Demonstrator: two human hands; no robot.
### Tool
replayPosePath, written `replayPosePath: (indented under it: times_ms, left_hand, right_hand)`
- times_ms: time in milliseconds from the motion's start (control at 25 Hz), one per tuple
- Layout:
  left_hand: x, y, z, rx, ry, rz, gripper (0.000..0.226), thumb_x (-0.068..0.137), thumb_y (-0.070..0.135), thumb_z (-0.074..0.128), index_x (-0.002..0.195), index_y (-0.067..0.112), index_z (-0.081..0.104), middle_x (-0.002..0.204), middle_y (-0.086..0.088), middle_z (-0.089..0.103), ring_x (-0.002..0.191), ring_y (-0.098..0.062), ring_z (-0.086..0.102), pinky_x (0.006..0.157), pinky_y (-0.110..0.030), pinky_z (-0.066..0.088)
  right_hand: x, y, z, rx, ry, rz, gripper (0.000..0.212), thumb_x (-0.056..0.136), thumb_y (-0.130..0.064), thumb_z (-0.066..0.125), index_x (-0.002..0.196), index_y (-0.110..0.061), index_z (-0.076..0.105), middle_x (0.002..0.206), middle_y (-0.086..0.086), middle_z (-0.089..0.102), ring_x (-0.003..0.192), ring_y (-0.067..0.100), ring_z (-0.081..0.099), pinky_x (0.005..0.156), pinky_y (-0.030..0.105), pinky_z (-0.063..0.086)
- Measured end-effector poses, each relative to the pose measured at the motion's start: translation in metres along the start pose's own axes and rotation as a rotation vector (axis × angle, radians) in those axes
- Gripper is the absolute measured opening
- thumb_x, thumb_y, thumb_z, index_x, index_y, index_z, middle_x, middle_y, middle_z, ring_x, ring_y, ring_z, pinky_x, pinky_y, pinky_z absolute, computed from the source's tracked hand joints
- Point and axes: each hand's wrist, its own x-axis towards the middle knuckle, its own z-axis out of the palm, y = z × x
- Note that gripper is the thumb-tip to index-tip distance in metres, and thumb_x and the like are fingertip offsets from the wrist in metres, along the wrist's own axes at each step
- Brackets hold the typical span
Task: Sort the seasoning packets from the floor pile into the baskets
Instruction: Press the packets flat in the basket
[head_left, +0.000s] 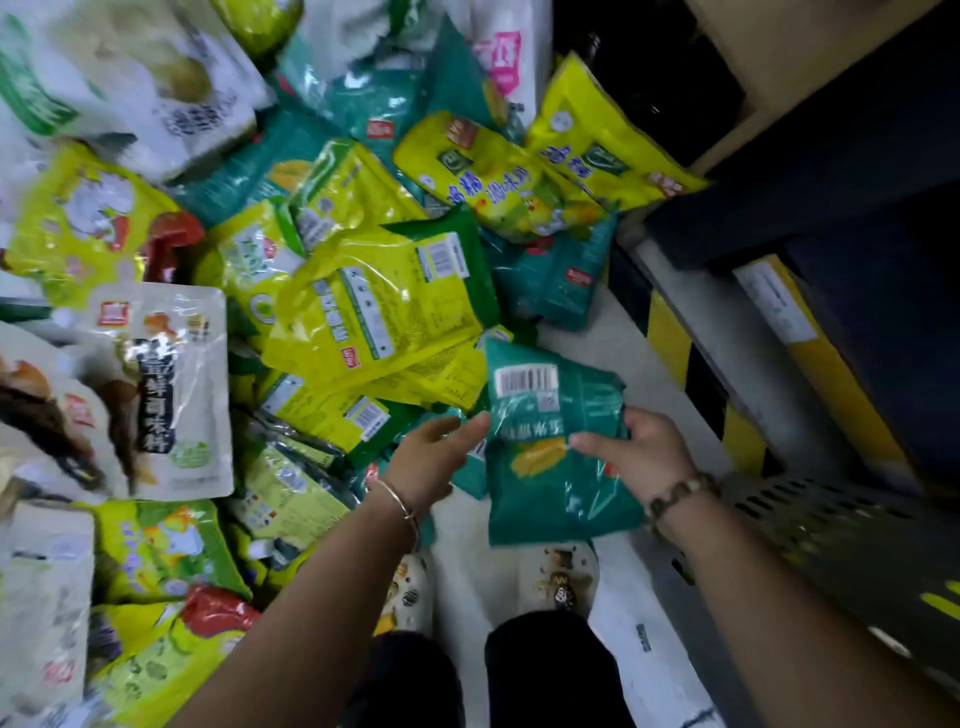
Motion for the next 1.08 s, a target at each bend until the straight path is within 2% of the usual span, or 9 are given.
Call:
replayPosePath:
  times_ms: [160,240,360,520,600,720,800,880,1080]
  left_hand:
    - [-0.023,0.002,-0.016,-0.36,-0.141,-0.078,0.056,0.059,0.043,0.072,0.101,0.005,0.067,0.096,-0.009,0.073,0.086,-0.025,0.07,0.078,-0.036,0.056]
    - [-0.029,-0.009,-0.028,-0.511,-0.041,0.002,0.056,0.058,0.039,0.074,0.101,0.004,0.069,0.094,-0.012,0.073,0.086,-0.028,0.07,0.077,-0.04,0.057]
    - [-0.029,-0.023,-0.046,-0.685,0.153,0.022,0.025,0.074,0.024,0.073,0.086,0.003,0.071,0.082,-0.012,0.073,0.069,-0.027,0.07,0.064,-0.038,0.058]
    - [-0.015,-0.034,-0.069,-0.753,0.385,0.031,0.011,0.08,0.015,0.071,0.076,0.006,0.067,0.075,-0.009,0.07,0.067,-0.024,0.066,0.068,-0.039,0.054]
    - [-0.009,-0.039,-0.073,-0.749,0.437,0.04,0.014,0.079,0.017,0.073,0.081,0.005,0.068,0.085,-0.014,0.07,0.074,-0.026,0.067,0.073,-0.042,0.054]
    - [0.004,-0.046,-0.078,-0.796,0.427,0.036,0.026,0.078,0.019,0.074,0.097,0.002,0.067,0.099,-0.018,0.07,0.074,-0.025,0.069,0.069,-0.037,0.055]
    - [0.011,-0.05,-0.081,-0.901,0.365,-0.021,0.059,0.076,0.023,0.076,0.125,0.001,0.053,0.119,-0.021,0.061,0.094,-0.033,0.066,0.084,-0.047,0.053]
    - [0.014,-0.054,-0.083,-0.937,0.341,-0.077,0.074,0.074,0.027,0.076,0.136,0.002,0.042,0.126,-0.019,0.056,0.105,-0.037,0.06,0.093,-0.053,0.047]
    - [0.006,-0.056,-0.092,-0.836,0.412,-0.024,0.015,0.078,0.017,0.073,0.085,0.006,0.066,0.077,-0.007,0.071,0.057,-0.018,0.068,0.055,-0.027,0.051]
  right_hand:
    - [-0.041,-0.025,0.035,-0.157,-0.215,-0.107,0.022,0.071,-0.001,0.076,0.067,-0.022,0.069,0.066,-0.006,0.071,0.059,0.006,0.066,0.055,0.022,0.052]
    - [-0.048,-0.034,0.052,-0.383,-0.249,-0.177,0.012,0.074,-0.027,0.076,0.081,-0.021,0.068,0.08,-0.003,0.072,0.074,0.013,0.068,0.068,0.033,0.056]
    - [-0.039,-0.061,0.066,-0.779,-0.204,-0.286,0.057,0.062,-0.078,0.045,0.083,-0.026,0.056,0.085,-0.002,0.069,0.079,0.019,0.066,0.07,0.038,0.054]
    - [0.026,-0.106,0.1,-0.899,-0.057,-0.528,0.047,0.082,-0.05,0.06,0.117,-0.021,0.054,0.119,0.003,0.06,0.107,0.024,0.058,0.087,0.038,0.049]
    - [0.07,-0.127,0.123,-1.16,-0.003,-0.671,0.064,0.081,-0.037,0.068,0.135,-0.015,0.04,0.138,0.01,0.045,0.123,0.029,0.045,0.097,0.041,0.041]
    - [0.112,-0.143,0.149,-1.401,0.063,-0.705,0.087,0.075,-0.044,0.072,0.143,-0.016,0.026,0.148,0.012,0.031,0.136,0.03,0.028,0.11,0.047,0.024]
    - [0.124,-0.138,0.16,-1.568,0.115,-0.661,0.092,0.067,-0.056,0.073,0.138,-0.015,0.032,0.143,0.014,0.039,0.132,0.032,0.033,0.109,0.05,0.02]
    - [0.124,-0.131,0.159,-1.588,0.136,-0.556,0.086,0.064,-0.06,0.074,0.129,-0.015,0.042,0.131,0.012,0.052,0.122,0.03,0.046,0.102,0.048,0.03]
    - [0.1,-0.099,0.127,-1.025,-0.142,-0.32,0.031,0.081,-0.037,0.069,0.082,-0.01,0.055,0.098,0.016,0.06,0.096,0.031,0.057,0.075,0.036,0.043]
